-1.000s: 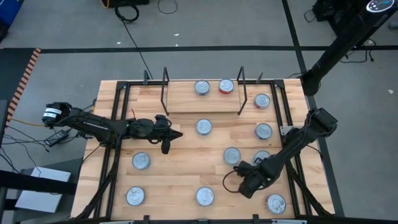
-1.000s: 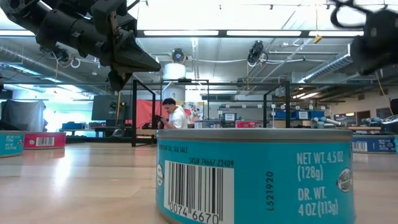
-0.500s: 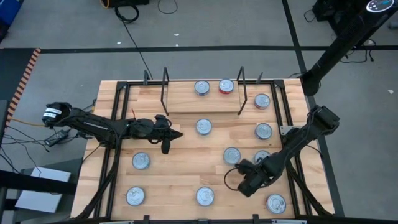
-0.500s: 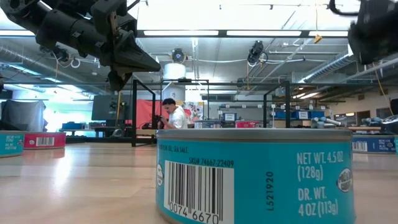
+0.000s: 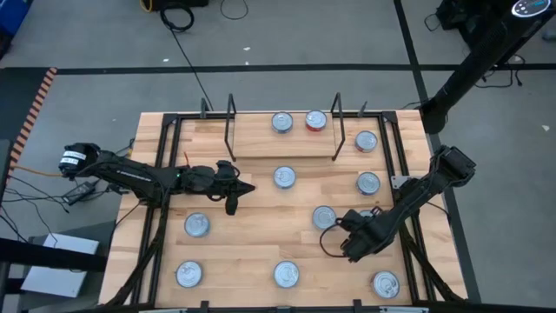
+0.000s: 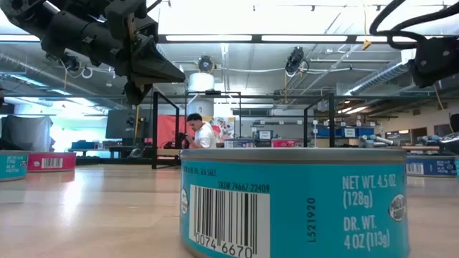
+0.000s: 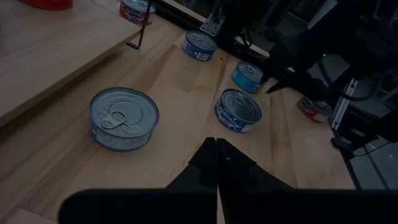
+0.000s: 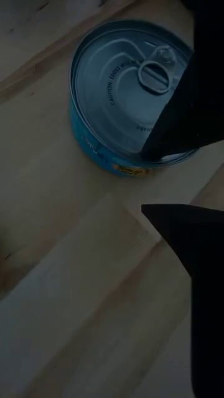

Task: Stack canned seafood by type on shelf
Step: Move the middle right light blue tuna can to the center of the table

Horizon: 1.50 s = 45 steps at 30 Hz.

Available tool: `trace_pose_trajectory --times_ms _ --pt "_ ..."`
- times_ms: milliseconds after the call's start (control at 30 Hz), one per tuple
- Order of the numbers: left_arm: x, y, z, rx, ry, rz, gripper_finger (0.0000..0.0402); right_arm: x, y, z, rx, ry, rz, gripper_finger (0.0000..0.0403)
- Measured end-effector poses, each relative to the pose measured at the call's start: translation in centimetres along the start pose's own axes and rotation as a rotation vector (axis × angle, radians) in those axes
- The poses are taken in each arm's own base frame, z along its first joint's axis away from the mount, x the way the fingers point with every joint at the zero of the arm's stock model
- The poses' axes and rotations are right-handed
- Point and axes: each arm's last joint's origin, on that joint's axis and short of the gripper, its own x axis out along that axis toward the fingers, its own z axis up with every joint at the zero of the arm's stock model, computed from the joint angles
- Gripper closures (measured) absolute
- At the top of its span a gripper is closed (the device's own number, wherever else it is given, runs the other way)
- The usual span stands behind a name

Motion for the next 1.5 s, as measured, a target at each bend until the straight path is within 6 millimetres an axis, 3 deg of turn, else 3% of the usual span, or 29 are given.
trace_pose_trajectory --times_ms 200,467,700,833,1133,1500 --pt "0.0 0.0 0.0 0.000 0.000 0.000 0.0401 0.5 -0.3 -0.1 -0.009 0.006 -0.010 0.0282" --pt "0.0 0.0 0.0 0.002 0.002 0.001 0.0401 0.4 0.7 0.2 -0.065 0.006 0.093 0.0385" --pt "0.0 0.0 -0.1 0.006 0.008 0.004 0.0401 -0.3 4.3 0.9 -0.186 0.034 0.494 0.0388" --pt "0.0 0.1 -0.1 0.008 0.012 0.007 0.0401 -1.4 5.3 1.2 -0.199 -0.007 0.598 0.0393" --pt "0.0 0.1 -0.2 0.008 0.027 0.003 0.0401 -2.7 5.4 1.6 -0.193 -0.035 0.594 0.0369" --pt "0.0 0.1 -0.4 0.003 0.042 -0.010 0.0401 -1.4 3.7 -1.6 -0.358 0.040 0.369 0.0396"
